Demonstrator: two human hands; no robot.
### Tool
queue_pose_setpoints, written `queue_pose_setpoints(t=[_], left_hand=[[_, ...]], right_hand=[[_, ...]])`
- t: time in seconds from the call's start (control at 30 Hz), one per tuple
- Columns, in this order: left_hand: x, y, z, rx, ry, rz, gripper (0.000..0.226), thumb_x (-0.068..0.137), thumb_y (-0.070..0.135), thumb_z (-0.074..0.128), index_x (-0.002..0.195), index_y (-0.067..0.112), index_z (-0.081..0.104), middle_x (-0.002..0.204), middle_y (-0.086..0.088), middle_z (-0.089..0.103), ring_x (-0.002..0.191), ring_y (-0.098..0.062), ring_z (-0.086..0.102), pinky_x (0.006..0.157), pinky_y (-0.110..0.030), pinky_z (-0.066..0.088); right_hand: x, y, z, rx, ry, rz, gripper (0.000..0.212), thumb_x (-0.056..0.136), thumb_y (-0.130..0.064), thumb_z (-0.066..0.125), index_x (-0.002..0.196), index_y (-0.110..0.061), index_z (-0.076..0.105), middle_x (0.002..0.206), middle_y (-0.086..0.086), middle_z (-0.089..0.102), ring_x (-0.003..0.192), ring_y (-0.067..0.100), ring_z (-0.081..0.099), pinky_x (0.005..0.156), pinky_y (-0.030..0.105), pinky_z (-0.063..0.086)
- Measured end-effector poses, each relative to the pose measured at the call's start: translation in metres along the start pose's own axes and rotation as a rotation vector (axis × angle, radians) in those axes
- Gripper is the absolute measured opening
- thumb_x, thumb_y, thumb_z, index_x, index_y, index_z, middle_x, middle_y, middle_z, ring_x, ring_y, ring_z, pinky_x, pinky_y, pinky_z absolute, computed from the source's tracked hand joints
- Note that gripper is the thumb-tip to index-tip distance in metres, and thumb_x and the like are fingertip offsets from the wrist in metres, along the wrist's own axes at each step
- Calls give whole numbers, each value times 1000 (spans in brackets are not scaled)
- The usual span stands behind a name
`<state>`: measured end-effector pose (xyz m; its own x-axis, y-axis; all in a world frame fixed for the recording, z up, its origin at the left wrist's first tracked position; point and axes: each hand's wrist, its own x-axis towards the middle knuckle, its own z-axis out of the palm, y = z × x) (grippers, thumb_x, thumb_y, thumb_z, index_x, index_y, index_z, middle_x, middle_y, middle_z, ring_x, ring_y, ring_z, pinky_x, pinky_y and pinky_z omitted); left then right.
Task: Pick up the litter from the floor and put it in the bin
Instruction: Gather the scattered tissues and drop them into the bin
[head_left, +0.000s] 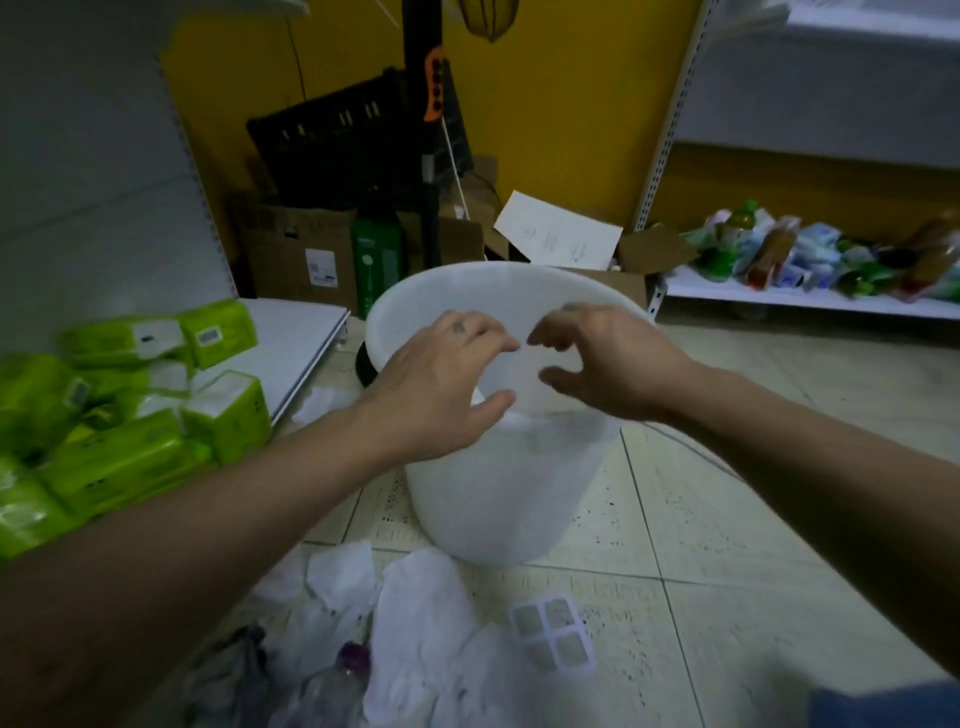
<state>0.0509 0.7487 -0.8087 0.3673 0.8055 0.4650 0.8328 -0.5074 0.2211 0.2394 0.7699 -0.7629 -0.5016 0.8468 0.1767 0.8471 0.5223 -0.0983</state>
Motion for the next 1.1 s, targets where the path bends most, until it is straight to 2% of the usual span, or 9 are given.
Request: queue_pose_setpoints(t=[0.1, 0.2, 0.27, 0.37, 0.53, 0.7, 0.83, 0.97, 1.1], left_hand=[[-23, 17, 2, -20, 86, 134, 31, 83, 44, 57, 107, 24, 55, 105, 5, 58, 94, -10, 46, 78, -25, 40], [-54, 8, 12, -27, 23, 156, 23, 83, 37, 59, 96, 18, 56, 93, 1, 55, 86, -14, 47, 69, -24, 34], [-81, -8, 25, -1, -138, 141, 23, 83, 37, 60, 96, 17, 59, 90, 1, 59, 82, -17, 54, 65, -22, 32], [-126, -35, 51, 124, -447, 79, 34, 84, 46, 56, 109, 23, 59, 105, 2, 61, 93, -19, 56, 69, -27, 40], [-165, -54, 104, 273, -753, -120, 58, 83, 58, 50, 132, 27, 44, 135, -2, 50, 118, -22, 48, 93, -39, 44], [-214, -46, 173, 152, -881, -405, 70, 84, 55, 53, 144, 32, 25, 155, -5, 25, 136, -28, 32, 105, -43, 35], [-232, -36, 206, 91, -809, -644, 70, 88, 37, 53, 148, 31, 18, 153, -9, 30, 138, -30, 32, 108, -43, 33], [-239, -29, 212, 184, -691, -634, 42, 88, 19, 52, 129, 23, 49, 121, -6, 63, 107, -24, 59, 86, -34, 48], [-233, -20, 211, 195, -644, -618, 26, 89, 27, 53, 114, 27, 59, 113, 3, 67, 105, -21, 60, 94, -36, 40]], right_hand=[[-5, -13, -10, -21, 10, -123, 13, 84, -32, 68, 85, -31, 56, 79, -13, 57, 73, 5, 55, 61, 18, 40], [-23, -16, 10, -31, -279, -107, 19, 81, -37, 70, 73, -32, 54, 70, -10, 58, 61, 4, 57, 56, 20, 45], [-35, -9, 38, -33, -520, -98, 13, 83, -40, 67, 85, -27, 62, 77, -7, 66, 59, 6, 65, 57, 21, 49], [-53, 3, 87, -194, -702, -163, 37, 88, -41, 61, 118, -20, 58, 108, 0, 65, 90, 15, 62, 74, 27, 44], [-100, 32, 168, -218, -733, -240, 68, 86, -40, 61, 144, -24, 29, 143, 9, 38, 115, 27, 54, 87, 38, 50], [-151, 34, 231, -39, -735, -140, 73, 85, -48, 60, 147, -31, 24, 154, 9, 26, 131, 27, 40, 102, 39, 40], [-172, 15, 275, 88, -762, -116, 68, 88, -47, 56, 147, -37, 24, 159, 10, 14, 139, 29, 28, 111, 43, 29], [-179, 15, 301, 110, -724, -72, 66, 89, -48, 51, 148, -40, 21, 160, 12, 3, 144, 31, 13, 115, 46, 19], [-168, 34, 316, 50, -692, 60, 77, 91, -41, 47, 152, -29, 1, 161, 12, -4, 148, 29, -2, 116, 51, 6]])
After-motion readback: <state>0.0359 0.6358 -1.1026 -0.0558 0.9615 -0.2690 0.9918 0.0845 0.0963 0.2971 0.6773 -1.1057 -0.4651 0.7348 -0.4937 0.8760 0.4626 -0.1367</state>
